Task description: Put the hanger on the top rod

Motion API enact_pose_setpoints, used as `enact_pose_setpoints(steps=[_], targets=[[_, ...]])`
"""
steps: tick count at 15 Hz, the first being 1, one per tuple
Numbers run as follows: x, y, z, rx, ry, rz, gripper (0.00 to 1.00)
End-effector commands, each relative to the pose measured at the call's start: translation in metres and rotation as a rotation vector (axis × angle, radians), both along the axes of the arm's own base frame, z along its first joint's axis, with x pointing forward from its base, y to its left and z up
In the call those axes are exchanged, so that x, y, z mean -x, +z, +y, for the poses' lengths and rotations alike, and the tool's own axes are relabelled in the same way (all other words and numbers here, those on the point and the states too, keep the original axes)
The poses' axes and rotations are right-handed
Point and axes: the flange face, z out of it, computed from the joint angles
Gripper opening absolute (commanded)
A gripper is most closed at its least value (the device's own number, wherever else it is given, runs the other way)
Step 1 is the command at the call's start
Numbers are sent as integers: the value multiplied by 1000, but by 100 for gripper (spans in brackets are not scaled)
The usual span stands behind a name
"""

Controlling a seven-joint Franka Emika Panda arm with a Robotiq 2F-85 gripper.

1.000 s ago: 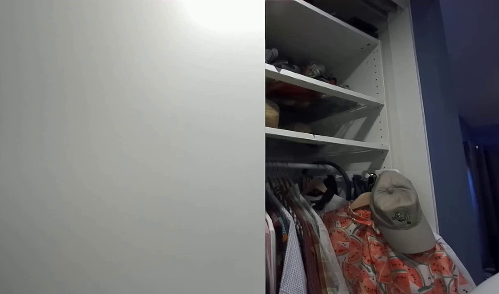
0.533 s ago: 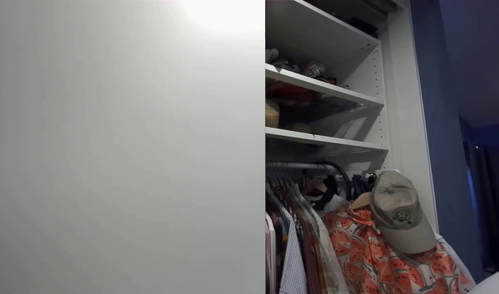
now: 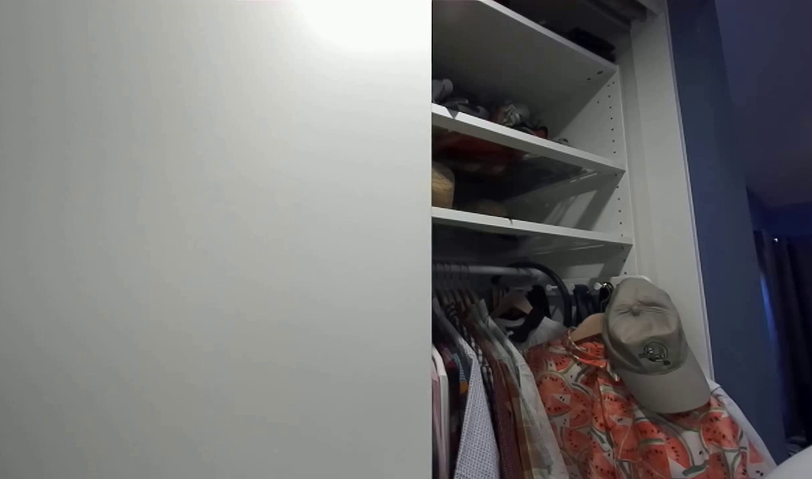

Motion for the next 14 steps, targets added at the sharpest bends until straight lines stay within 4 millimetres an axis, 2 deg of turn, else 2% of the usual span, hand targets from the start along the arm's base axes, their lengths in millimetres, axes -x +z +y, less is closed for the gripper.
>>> enact_pose_setpoints(steps=[1,3,4,11,14], targets=[[0,0,-1,9,6,6,16],[0,4,-1,13,14,3,16],[0,5,-1,14,16,3,4],[0,11,-3,14,8,-21,4],[-2,27,-7,-3,26,-81,4]])
